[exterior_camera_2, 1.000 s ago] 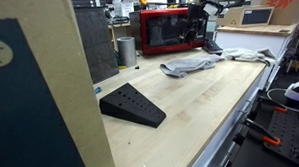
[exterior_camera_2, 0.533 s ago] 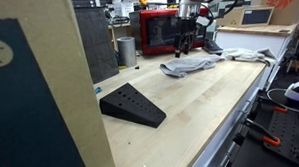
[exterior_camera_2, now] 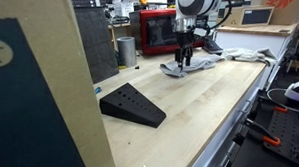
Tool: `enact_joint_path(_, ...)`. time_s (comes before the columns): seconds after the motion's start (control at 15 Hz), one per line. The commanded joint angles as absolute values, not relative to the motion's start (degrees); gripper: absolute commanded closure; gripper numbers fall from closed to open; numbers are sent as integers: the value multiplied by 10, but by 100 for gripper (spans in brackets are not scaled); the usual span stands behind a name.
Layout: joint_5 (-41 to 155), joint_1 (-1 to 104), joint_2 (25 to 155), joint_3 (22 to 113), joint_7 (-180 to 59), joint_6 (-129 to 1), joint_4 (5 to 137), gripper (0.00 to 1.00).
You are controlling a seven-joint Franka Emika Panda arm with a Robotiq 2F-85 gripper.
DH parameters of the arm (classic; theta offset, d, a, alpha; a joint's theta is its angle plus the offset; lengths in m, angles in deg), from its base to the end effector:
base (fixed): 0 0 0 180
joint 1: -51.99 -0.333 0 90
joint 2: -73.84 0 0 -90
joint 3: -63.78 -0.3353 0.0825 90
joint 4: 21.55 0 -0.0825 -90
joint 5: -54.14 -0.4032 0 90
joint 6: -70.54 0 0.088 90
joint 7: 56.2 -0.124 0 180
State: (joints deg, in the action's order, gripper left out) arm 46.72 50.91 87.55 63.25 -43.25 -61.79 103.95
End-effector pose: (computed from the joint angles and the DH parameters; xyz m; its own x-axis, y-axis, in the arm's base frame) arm 0.5579 0.0199 0.2544 0.9811 0.1651 -0.1011 0.1536 -0.9818 -0.1121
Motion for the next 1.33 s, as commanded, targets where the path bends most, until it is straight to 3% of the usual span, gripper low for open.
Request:
enact_joint_path(0.0, 471, 517, 891, 620, -425, -611, 1031, 42)
enact_joint_path(0.53, 477, 510, 870, 612, -441, -632, 1049, 100)
enact_joint_path(1.27, 460, 468, 901, 599, -654, -750, 1038, 99)
